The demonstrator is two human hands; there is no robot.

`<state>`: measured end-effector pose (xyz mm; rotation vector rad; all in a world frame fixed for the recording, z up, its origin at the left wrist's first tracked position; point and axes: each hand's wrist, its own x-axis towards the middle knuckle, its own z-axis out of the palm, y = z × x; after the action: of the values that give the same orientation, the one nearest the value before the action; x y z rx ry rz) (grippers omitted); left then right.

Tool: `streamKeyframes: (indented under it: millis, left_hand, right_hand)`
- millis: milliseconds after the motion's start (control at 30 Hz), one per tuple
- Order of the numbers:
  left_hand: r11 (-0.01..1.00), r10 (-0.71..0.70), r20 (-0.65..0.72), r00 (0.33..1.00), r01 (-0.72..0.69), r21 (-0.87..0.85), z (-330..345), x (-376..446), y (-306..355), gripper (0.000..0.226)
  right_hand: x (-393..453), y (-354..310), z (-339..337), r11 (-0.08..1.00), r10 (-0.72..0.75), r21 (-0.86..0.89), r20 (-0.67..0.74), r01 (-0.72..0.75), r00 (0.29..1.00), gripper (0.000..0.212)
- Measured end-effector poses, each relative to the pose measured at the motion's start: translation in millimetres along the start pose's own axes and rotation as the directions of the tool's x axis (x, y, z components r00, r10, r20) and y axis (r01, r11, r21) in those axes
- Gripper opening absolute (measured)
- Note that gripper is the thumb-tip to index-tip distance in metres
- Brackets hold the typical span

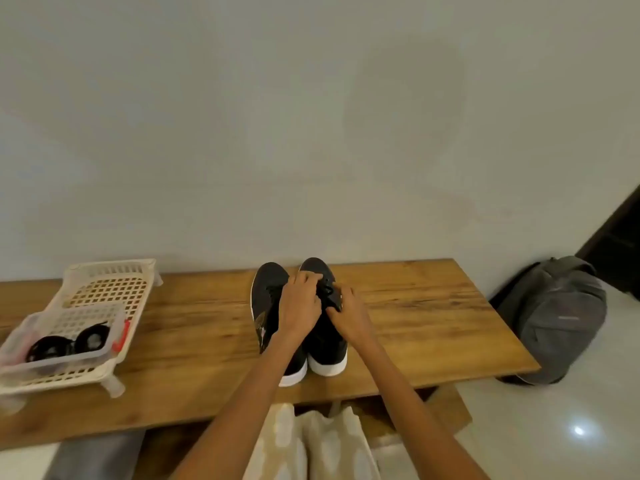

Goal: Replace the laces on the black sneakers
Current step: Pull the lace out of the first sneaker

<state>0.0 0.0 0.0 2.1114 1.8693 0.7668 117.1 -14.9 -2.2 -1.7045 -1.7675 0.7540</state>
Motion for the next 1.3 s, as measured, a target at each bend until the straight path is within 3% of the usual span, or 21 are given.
streamKeyframes:
  millis: [167,267,433,633,767,833,900,1000,1167,1200,1233,1300]
  left_hand:
    - [0.993,0.057,0.029,0.998,-0.06,0.106,19.6,22.6,-16.2,0.039]
    - [0.995,0.031,-0.038,0.999,-0.027,0.1,24.4,18.2,-20.7,0.042]
    - [0.996,0.066,0.006,0.998,-0.066,0.06,23.6,-3.7,-10.8,0.039]
    - [0.978,0.207,0.071,0.976,-0.203,-0.054,21.8,-39.8,17.3,0.024]
    - [0.959,0.14,0.09,0.986,-0.112,-0.26,25.9,-59.8,34.6,0.018]
    - [0.9,0.04,0.156,0.987,0.032,-0.434,25.2,-62.6,45.8,0.016]
    - [0.762,-0.064,0.208,0.976,0.183,-0.621,18.9,-56.5,56.5,0.018]
    - [0.499,-0.141,0.278,0.95,0.311,-0.809,1.2,-42.9,71.2,0.024]
    - [-0.013,-0.096,0.347,0.933,0.348,-0.938,-18.7,-7.8,87.3,0.035]
    - [-0.042,-0.126,0.367,0.922,0.364,-0.93,-17.8,1.8,87.8,0.036]
    - [0.006,-0.164,0.381,0.91,0.387,-0.922,-14.9,10.1,86.8,0.038]
    - [0.273,-0.204,0.407,0.891,0.451,-0.85,-2.4,20.3,79.7,0.038]
  right_hand:
    - [26.1,23.0,10.7,0.995,0.055,-0.09,0.043,-0.051,0.998,0.05]
    - [32.4,32.8,10.3,0.988,0.047,-0.149,-0.008,-0.048,0.999,0.04]
    - [8.0,40.3,3.8,0.986,0.017,-0.165,-0.079,-0.03,0.997,0.036]
    - [-48.0,62.5,-3.4,0.981,0.138,-0.099,-0.263,-0.169,0.955,0.024]
    - [-75.0,64.2,-5.4,0.973,0.185,-0.054,-0.39,-0.223,0.902,0.023]
    - [-82.6,65.5,-7.0,0.972,0.2,-0.028,-0.416,-0.233,0.887,0.026]
    - [-83.7,65.3,-10.8,0.977,0.176,-0.048,-0.381,-0.21,0.908,0.03]
    - [-79.9,66.1,-17.9,0.99,0.081,-0.093,-0.27,-0.109,0.96,0.036]
    - [-60.8,73.1,-29.5,0.997,-0.054,-0.055,-0.141,0.046,0.988,0.025]
    - [-57.1,73.7,-31.3,0.998,-0.069,-0.016,-0.144,0.067,0.987,0.02]
    - [-53.9,73.9,-33.7,0.997,-0.071,0.031,-0.156,0.077,0.985,0.015]
    - [-49.3,74.8,-37.7,0.99,-0.064,0.112,-0.152,0.081,0.986,0.014]
